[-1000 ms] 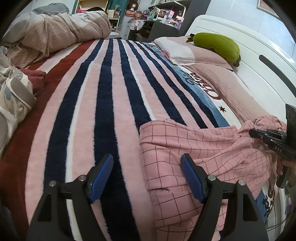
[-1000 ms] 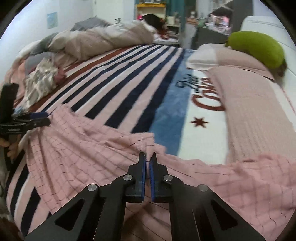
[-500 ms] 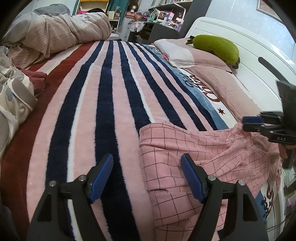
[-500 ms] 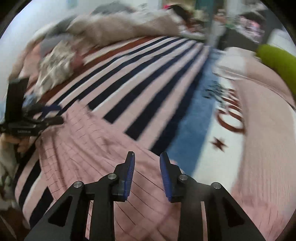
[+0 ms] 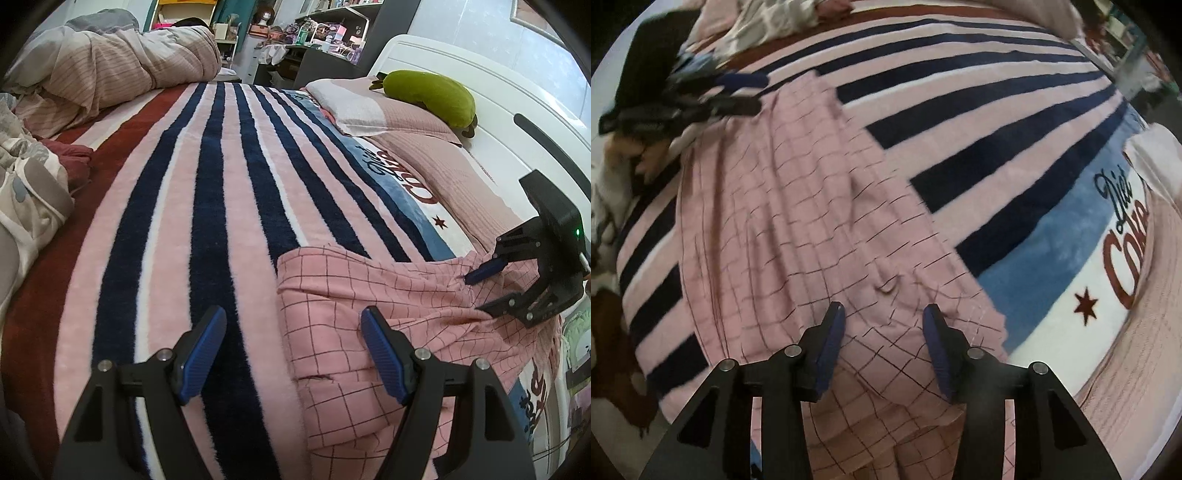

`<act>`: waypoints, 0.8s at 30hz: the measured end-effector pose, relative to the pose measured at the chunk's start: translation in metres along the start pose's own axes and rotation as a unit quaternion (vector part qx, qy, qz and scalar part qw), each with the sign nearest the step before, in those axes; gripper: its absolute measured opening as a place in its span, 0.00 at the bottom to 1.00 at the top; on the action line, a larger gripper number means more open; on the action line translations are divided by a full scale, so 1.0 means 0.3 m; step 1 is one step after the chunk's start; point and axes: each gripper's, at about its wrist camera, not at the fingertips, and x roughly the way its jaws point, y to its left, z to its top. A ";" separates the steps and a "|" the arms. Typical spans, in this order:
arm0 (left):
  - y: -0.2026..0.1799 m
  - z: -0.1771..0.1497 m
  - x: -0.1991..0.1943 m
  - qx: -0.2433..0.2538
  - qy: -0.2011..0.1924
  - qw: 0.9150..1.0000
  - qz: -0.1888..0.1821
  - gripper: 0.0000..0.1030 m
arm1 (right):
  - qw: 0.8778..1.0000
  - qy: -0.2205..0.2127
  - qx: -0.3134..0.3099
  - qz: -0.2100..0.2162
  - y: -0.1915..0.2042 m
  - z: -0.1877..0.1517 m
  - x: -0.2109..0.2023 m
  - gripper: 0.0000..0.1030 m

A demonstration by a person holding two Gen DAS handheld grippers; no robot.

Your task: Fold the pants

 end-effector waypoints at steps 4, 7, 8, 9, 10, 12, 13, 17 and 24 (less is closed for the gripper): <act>0.000 0.001 0.002 -0.001 0.000 1.000 0.002 0.70 | 0.999 -0.008 -0.011 -0.030 0.019 0.002 0.012 0.46; 0.000 0.000 0.002 -0.003 0.000 1.000 0.002 0.70 | 1.000 -0.012 -0.012 -0.007 0.028 0.009 0.021 0.45; 0.001 -0.001 0.002 -0.004 0.000 1.000 0.001 0.70 | 1.000 -0.005 -0.016 -0.001 0.037 0.007 0.031 0.42; 0.001 -0.001 0.003 -0.004 0.000 1.000 0.002 0.70 | 1.000 -0.001 -0.018 0.002 0.044 0.012 0.037 0.33; 0.000 0.001 0.003 -0.004 0.000 1.000 0.003 0.70 | 1.000 0.003 -0.020 0.008 0.056 0.010 0.043 0.26; -0.001 0.001 0.004 -0.004 0.001 1.000 0.002 0.70 | 1.000 0.004 -0.023 0.011 0.080 0.000 0.053 0.16; -0.001 0.001 0.003 -0.004 0.000 1.000 0.003 0.70 | 1.000 0.002 -0.027 0.006 0.095 -0.009 0.054 0.04; -0.001 0.001 0.003 -0.004 0.000 1.000 0.003 0.70 | 0.998 -0.031 -0.015 -0.045 0.116 -0.022 0.022 0.00; 0.006 0.001 0.002 -0.009 -0.003 1.000 0.005 0.70 | 0.988 -0.091 0.030 -0.122 0.087 0.016 -0.069 0.00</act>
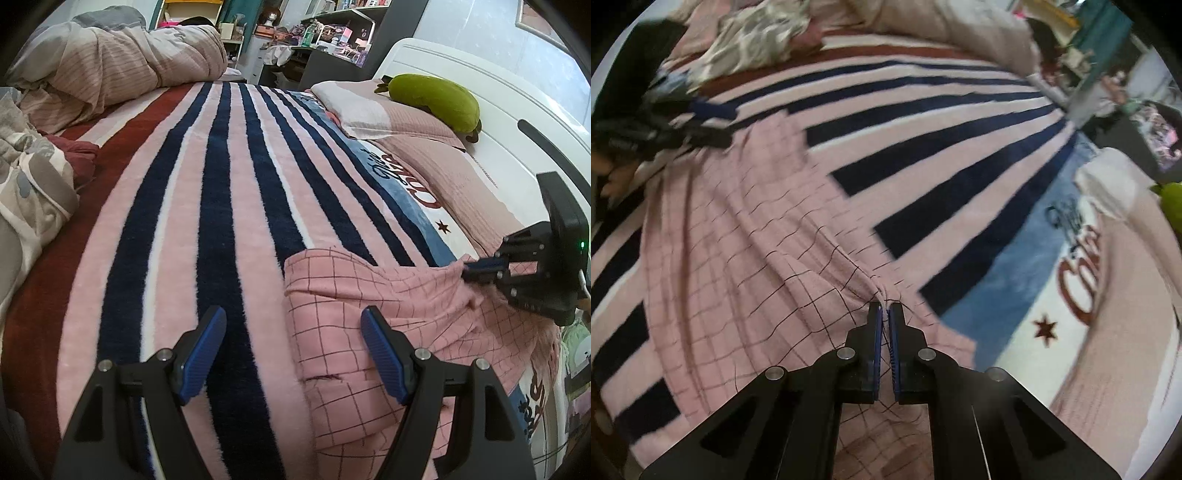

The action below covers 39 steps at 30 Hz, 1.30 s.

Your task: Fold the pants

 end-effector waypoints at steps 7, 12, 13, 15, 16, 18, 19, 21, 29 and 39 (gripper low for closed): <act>0.009 0.000 0.007 -0.003 0.001 1.000 0.005 0.70 | 0.997 0.020 0.061 -0.042 -0.054 0.007 0.095 0.00; 0.014 0.001 -0.001 -0.004 -0.001 1.000 0.006 0.70 | 0.986 -0.010 0.160 -0.039 -0.142 -0.020 0.022 0.08; 0.012 0.002 -0.003 -0.004 -0.002 1.000 0.005 0.70 | 0.983 -0.020 0.177 -0.034 -0.148 -0.031 -0.007 0.25; 0.009 0.001 -0.006 -0.003 -0.003 1.000 0.002 0.70 | 0.975 -0.052 0.213 -0.033 -0.138 -0.077 -0.096 0.40; 0.007 0.000 -0.006 -0.003 -0.001 1.000 0.001 0.70 | 0.973 -0.057 0.223 -0.030 -0.128 -0.091 -0.109 0.40; 0.000 -0.001 -0.008 -0.001 0.000 1.000 -0.001 0.70 | 0.966 -0.071 0.250 -0.005 -0.083 -0.159 -0.143 0.39; -0.004 -0.001 -0.011 0.001 0.000 1.000 -0.001 0.70 | 0.964 -0.075 0.256 0.003 -0.068 -0.183 -0.143 0.36; -0.016 -0.001 -0.017 0.006 -0.002 1.000 -0.004 0.70 | 0.964 -0.060 0.259 -0.004 -0.023 -0.244 -0.111 0.35; -0.050 -0.036 -0.001 -0.008 0.039 0.998 -0.042 0.70 | 0.957 -0.059 0.273 -0.081 0.041 -0.382 -0.127 0.35; -0.104 -0.094 0.050 -0.036 0.079 0.995 -0.050 0.59 | 0.924 -0.174 0.341 -0.007 0.065 -0.520 -0.338 0.37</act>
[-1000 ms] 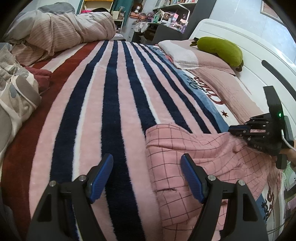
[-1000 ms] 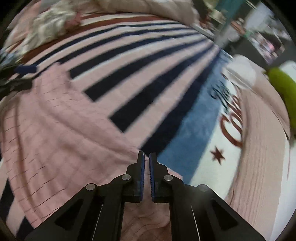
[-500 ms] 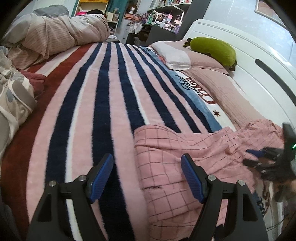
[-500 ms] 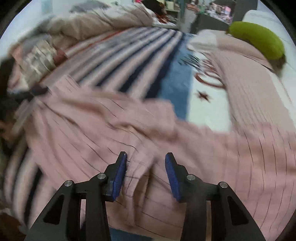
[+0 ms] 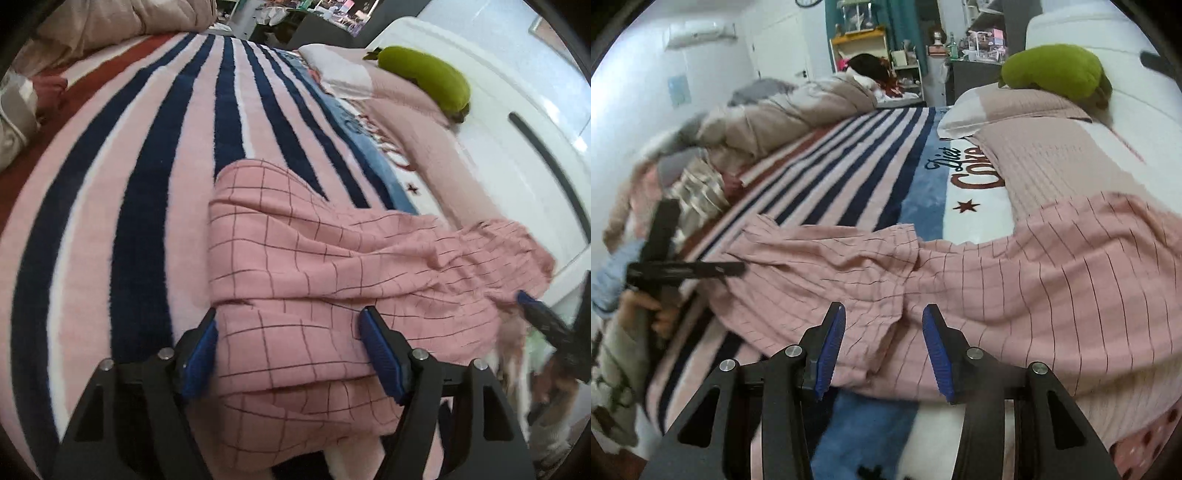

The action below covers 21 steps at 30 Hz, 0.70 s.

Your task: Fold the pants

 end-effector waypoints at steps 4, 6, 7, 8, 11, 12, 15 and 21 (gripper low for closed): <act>-0.016 -0.015 -0.006 -0.011 0.001 1.000 0.003 0.20 | 1.000 -0.018 0.014 0.021 -0.001 -0.033 -0.048 0.37; -0.028 -0.028 -0.029 -0.017 -0.009 1.000 0.005 0.16 | 0.999 -0.023 0.024 0.025 -0.015 -0.042 -0.057 0.37; -0.035 -0.034 -0.041 -0.012 -0.014 1.000 0.010 0.15 | 0.999 -0.025 0.030 0.029 -0.023 -0.048 -0.063 0.37; -0.047 -0.042 -0.058 -0.007 -0.021 1.000 0.016 0.14 | 0.999 -0.027 0.035 0.031 -0.030 -0.054 -0.069 0.37; -0.064 -0.059 -0.131 -0.007 -0.045 0.999 0.022 0.14 | 0.998 -0.030 0.040 0.030 -0.046 -0.060 -0.087 0.37; -0.068 -0.062 -0.152 -0.006 -0.052 0.998 0.026 0.13 | 0.998 -0.033 0.040 0.028 -0.047 -0.062 -0.100 0.38; -0.054 -0.086 -0.260 -0.005 -0.080 0.995 0.054 0.13 | 0.998 -0.037 0.040 0.032 -0.038 -0.074 -0.141 0.38; 0.050 -0.176 -0.495 -0.023 -0.102 0.988 0.111 0.13 | 0.997 -0.025 0.045 0.063 0.008 -0.125 -0.168 0.38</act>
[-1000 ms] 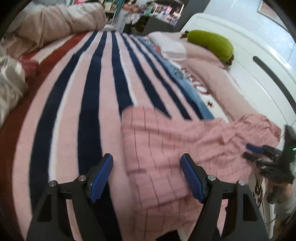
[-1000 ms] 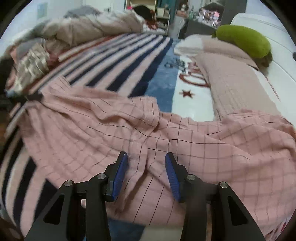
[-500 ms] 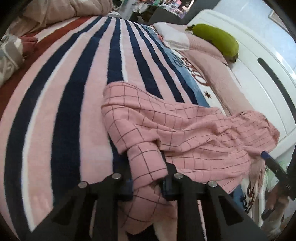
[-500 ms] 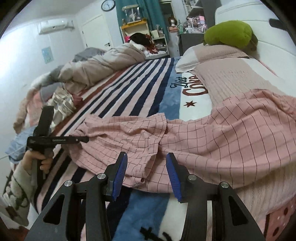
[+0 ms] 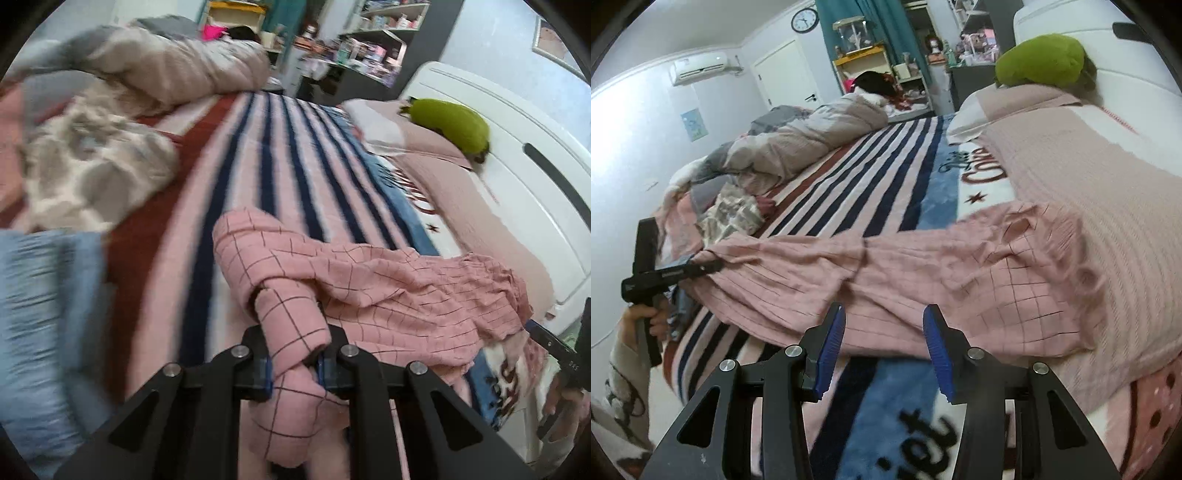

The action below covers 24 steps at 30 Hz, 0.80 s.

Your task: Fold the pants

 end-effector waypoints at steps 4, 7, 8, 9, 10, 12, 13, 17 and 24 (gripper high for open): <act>0.098 -0.040 -0.072 -0.017 0.005 0.999 0.044 0.16 | 1.000 0.008 0.019 0.013 0.011 -0.063 0.007 0.39; 0.113 -0.067 -0.056 -0.005 0.023 0.997 0.079 0.35 | 0.999 0.003 0.036 -0.013 -0.007 -0.109 0.010 0.50; 0.108 -0.073 -0.060 0.005 0.021 0.995 0.095 0.44 | 0.999 0.002 0.042 -0.029 -0.019 -0.126 0.012 0.52; 0.105 -0.077 -0.075 0.010 0.013 0.994 0.105 0.54 | 0.998 0.001 0.047 -0.035 -0.030 -0.131 0.011 0.55; 0.104 -0.082 -0.093 0.010 0.004 0.994 0.108 0.59 | 0.997 -0.006 0.060 -0.043 -0.047 -0.143 0.006 0.58; 0.093 -0.083 -0.139 0.010 -0.018 0.993 0.114 0.63 | 0.995 -0.017 0.083 -0.047 -0.084 -0.158 0.002 0.64; 0.084 -0.081 -0.158 0.010 -0.026 0.993 0.116 0.64 | 0.994 -0.020 0.091 -0.049 -0.097 -0.163 0.001 0.67; 0.049 -0.081 -0.188 0.003 -0.039 0.994 0.103 0.65 | 0.990 -0.029 0.127 -0.054 -0.165 -0.171 0.026 0.73; -0.005 -0.091 -0.154 -0.034 -0.044 0.996 0.066 0.65 | 0.980 -0.049 0.191 -0.025 -0.265 -0.171 0.127 0.75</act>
